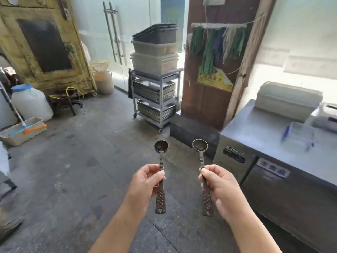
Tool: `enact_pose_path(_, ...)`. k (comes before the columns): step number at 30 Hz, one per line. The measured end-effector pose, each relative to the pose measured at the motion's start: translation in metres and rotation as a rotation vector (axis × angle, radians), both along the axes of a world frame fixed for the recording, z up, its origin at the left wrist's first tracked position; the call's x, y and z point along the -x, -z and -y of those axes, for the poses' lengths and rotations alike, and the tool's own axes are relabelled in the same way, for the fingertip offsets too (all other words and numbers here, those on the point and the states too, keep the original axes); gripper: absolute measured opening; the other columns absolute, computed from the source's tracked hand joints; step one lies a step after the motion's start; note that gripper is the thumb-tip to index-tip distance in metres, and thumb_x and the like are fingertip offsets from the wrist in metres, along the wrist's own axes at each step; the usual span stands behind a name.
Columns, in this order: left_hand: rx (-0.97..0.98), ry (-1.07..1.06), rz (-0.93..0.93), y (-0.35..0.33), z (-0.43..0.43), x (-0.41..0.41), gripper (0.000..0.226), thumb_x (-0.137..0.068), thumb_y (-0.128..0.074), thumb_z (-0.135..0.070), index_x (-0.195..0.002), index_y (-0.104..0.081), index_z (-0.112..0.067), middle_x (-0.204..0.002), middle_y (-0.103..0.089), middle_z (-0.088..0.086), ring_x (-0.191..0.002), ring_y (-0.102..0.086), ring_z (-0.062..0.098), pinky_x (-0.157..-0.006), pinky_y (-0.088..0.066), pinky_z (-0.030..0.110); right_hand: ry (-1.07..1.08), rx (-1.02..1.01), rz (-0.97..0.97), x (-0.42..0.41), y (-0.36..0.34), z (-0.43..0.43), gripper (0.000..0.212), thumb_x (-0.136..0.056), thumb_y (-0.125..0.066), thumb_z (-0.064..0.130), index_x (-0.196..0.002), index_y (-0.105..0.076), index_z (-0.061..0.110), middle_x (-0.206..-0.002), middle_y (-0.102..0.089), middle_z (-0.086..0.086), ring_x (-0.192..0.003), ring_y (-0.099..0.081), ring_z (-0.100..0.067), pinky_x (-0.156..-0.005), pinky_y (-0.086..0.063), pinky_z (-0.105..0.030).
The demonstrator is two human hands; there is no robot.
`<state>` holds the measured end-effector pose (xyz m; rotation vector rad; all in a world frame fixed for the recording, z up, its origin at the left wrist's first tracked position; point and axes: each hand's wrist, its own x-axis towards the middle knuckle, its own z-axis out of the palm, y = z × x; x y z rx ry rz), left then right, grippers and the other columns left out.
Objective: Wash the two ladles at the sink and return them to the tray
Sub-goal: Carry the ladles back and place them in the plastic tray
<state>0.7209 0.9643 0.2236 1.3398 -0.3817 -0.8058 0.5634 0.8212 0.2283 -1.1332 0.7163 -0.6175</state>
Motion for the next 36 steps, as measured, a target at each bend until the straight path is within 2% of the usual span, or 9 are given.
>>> enact_pose_path(5, -0.019, 0.171, -0.012, 0.007, 0.090, 0.021, 0.010, -0.090, -0.063, -0.002, -0.094, -0.064, -0.011, -0.068, -0.065, -0.001, -0.057, -0.055, 0.008, -0.055, -0.044, 0.023, 0.199, -0.065, 0.014, 0.052, 0.005, 0.055, 0.010, -0.092, -0.063, 0.007, -0.084, -0.068, 0.011, -0.067, -0.065, -0.006, -0.054, -0.054, -0.011, -0.048, -0.046, -0.019)
enact_pose_path(12, -0.043, 0.397, -0.004, 0.018, 0.215, 0.036, 0.012, -0.089, -0.062, 0.002, -0.094, -0.065, -0.008, -0.071, -0.065, 0.005, -0.062, -0.052, 0.017, -0.062, -0.041, 0.034, 0.427, -0.089, -0.024, 0.078, 0.009, 0.136, 0.014, -0.092, -0.063, 0.007, -0.081, -0.069, 0.013, -0.068, -0.065, -0.006, -0.058, -0.052, -0.014, -0.057, -0.045, -0.025)
enact_pose_path(16, -0.068, 0.517, 0.002, 0.023, 0.294, 0.039, 0.012, -0.089, -0.066, -0.006, -0.100, -0.066, -0.010, -0.075, -0.068, 0.003, -0.070, -0.053, 0.018, -0.069, -0.042, 0.037, 0.522, -0.056, -0.072, 0.081, 0.007, 0.187, 0.011, -0.093, -0.062, 0.009, -0.085, -0.069, 0.013, -0.071, -0.066, -0.006, -0.061, -0.052, -0.015, -0.062, -0.045, -0.029)
enact_pose_path(22, -0.066, 0.662, -0.011, 0.021, 0.400, 0.055, 0.011, -0.089, -0.068, -0.010, -0.099, -0.068, -0.016, -0.076, -0.069, 0.001, -0.068, -0.055, 0.014, -0.068, -0.047, 0.033, 0.657, -0.052, -0.071, 0.100, 0.006, 0.253, 0.008, -0.093, -0.062, 0.009, -0.087, -0.067, 0.012, -0.073, -0.064, -0.009, -0.062, -0.052, -0.014, -0.064, -0.044, -0.028)
enact_pose_path(28, -0.098, 0.742, -0.023, 0.032, 0.483, 0.082, 0.012, -0.087, -0.070, -0.013, -0.099, -0.070, -0.017, -0.077, -0.072, 0.001, -0.070, -0.060, 0.014, -0.071, -0.047, 0.035, 0.735, -0.081, -0.043, 0.133, 0.022, 0.323, 0.007, -0.093, -0.062, 0.007, -0.089, -0.066, 0.012, -0.074, -0.065, -0.008, -0.061, -0.053, -0.013, -0.060, -0.044, -0.026)
enact_pose_path(33, -0.101, 0.749, -0.032, 0.043, 0.571, 0.119, 0.014, -0.087, -0.071, -0.010, -0.099, -0.068, -0.015, -0.070, -0.070, -0.003, -0.065, -0.062, 0.012, -0.070, -0.049, 0.033, 0.733, -0.085, -0.031, 0.171, 0.037, 0.417, 0.008, -0.092, -0.063, 0.008, -0.088, -0.067, 0.013, -0.072, -0.066, -0.005, -0.061, -0.056, -0.012, -0.059, -0.045, -0.024)
enact_pose_path(36, -0.126, 0.749, -0.032, 0.044, 0.624, 0.146, 0.013, -0.087, -0.071, -0.010, -0.098, -0.068, -0.016, -0.072, -0.069, -0.002, -0.068, -0.060, 0.015, -0.069, -0.049, 0.033, 0.707, -0.074, -0.044, 0.196, 0.038, 0.474, 0.009, -0.093, -0.063, 0.010, -0.087, -0.068, 0.015, -0.070, -0.065, -0.004, -0.059, -0.055, -0.011, -0.056, -0.042, -0.024)
